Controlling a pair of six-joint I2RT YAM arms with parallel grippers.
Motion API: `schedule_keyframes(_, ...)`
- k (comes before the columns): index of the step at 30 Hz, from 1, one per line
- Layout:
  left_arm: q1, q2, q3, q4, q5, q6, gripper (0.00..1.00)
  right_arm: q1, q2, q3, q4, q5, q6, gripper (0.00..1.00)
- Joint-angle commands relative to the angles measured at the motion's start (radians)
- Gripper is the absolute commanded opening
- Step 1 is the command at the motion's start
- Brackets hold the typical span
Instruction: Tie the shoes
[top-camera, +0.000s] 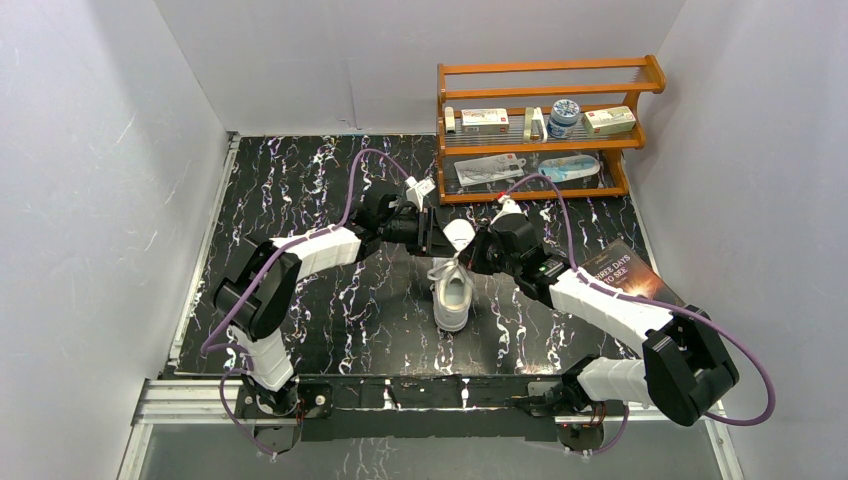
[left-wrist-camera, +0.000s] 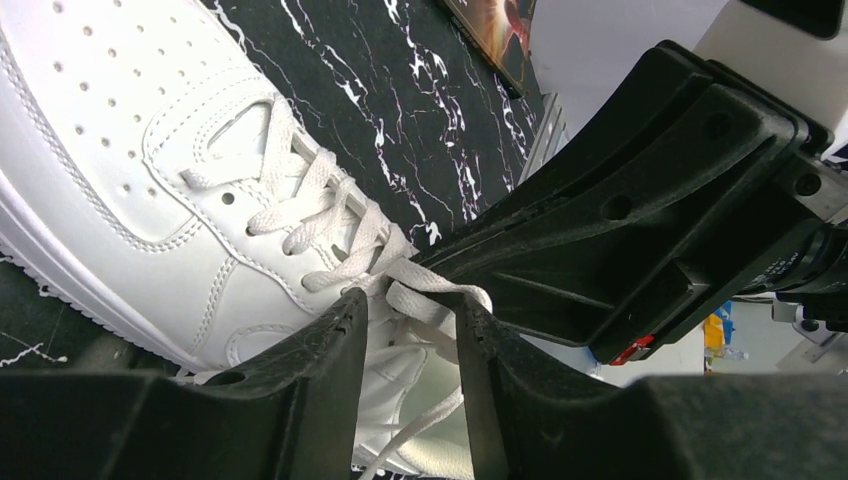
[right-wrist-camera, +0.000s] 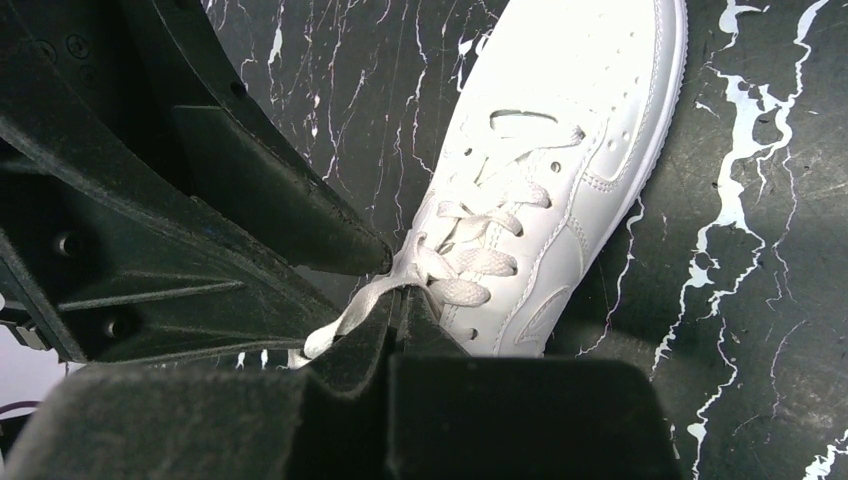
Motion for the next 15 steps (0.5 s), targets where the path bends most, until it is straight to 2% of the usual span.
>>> schedule_keyframes(1,-0.004,-0.014,-0.004,0.032,0.036,-0.006,0.34,-0.003,0.001,0.015,0.013,-0.007,-0.022,0.00)
schedule_keyframes(7,-0.005,0.005,0.008,0.015,0.043,0.000,0.15,-0.003,-0.004,0.014,0.015,-0.033,-0.018,0.00)
schedule_keyframes(10,-0.005,0.003,0.013,-0.001,0.043,0.013,0.10,-0.004,-0.010,0.015,0.015,-0.025,-0.019,0.00)
schedule_keyframes(12,-0.004,-0.011,0.018,-0.025,0.032,0.036,0.02,-0.004,-0.011,0.021,0.008,-0.027,-0.029,0.00)
schedule_keyframes(15,-0.004,-0.032,0.031,-0.075,0.006,0.086,0.00,-0.004,-0.022,0.033,-0.024,-0.030,-0.050,0.00)
